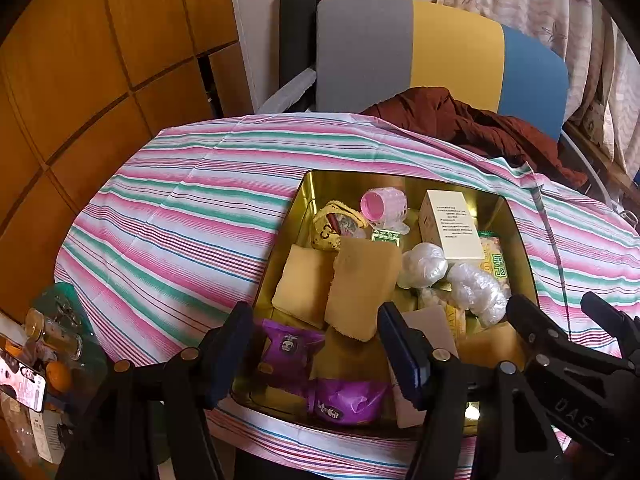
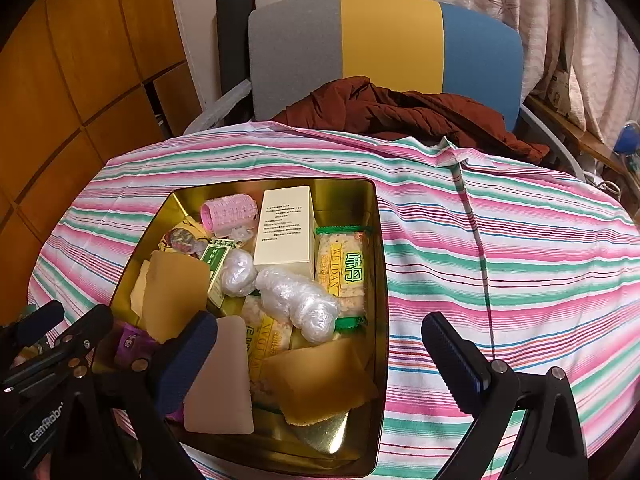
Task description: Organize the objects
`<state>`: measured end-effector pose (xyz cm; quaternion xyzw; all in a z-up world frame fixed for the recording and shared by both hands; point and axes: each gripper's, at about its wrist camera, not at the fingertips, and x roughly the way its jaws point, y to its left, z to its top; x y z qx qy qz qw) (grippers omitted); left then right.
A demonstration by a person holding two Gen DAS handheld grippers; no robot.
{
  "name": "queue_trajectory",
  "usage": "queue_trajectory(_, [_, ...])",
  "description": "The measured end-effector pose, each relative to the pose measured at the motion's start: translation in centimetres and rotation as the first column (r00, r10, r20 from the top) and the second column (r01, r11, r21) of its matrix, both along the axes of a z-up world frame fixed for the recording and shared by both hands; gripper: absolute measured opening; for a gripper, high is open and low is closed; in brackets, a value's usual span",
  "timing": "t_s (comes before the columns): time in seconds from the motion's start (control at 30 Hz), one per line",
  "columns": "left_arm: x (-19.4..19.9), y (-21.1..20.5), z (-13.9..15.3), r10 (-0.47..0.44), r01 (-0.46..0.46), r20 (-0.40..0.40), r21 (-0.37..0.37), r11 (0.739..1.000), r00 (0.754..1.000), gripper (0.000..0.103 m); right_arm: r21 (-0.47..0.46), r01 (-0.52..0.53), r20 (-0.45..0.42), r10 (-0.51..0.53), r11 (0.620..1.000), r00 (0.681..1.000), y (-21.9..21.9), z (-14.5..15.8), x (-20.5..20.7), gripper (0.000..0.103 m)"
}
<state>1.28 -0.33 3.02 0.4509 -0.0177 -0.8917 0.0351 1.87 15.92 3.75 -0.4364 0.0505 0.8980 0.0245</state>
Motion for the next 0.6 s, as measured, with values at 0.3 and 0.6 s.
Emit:
queue_trajectory(0.3, [0.04, 0.19, 0.12, -0.001, 0.001, -0.007, -0.001, 1.000, 1.000, 0.065, 0.003, 0.003, -0.002, -0.003, 1.000, 1.000, 0.11, 0.01, -0.04, 0.103])
queue_trajectory(0.6, [0.18, 0.31, 0.09, -0.001, 0.001, -0.009, 0.012, 1.000, 1.000, 0.064, 0.005, 0.002, 0.000, -0.002, 1.000, 1.000, 0.05, -0.02, -0.13, 0.103])
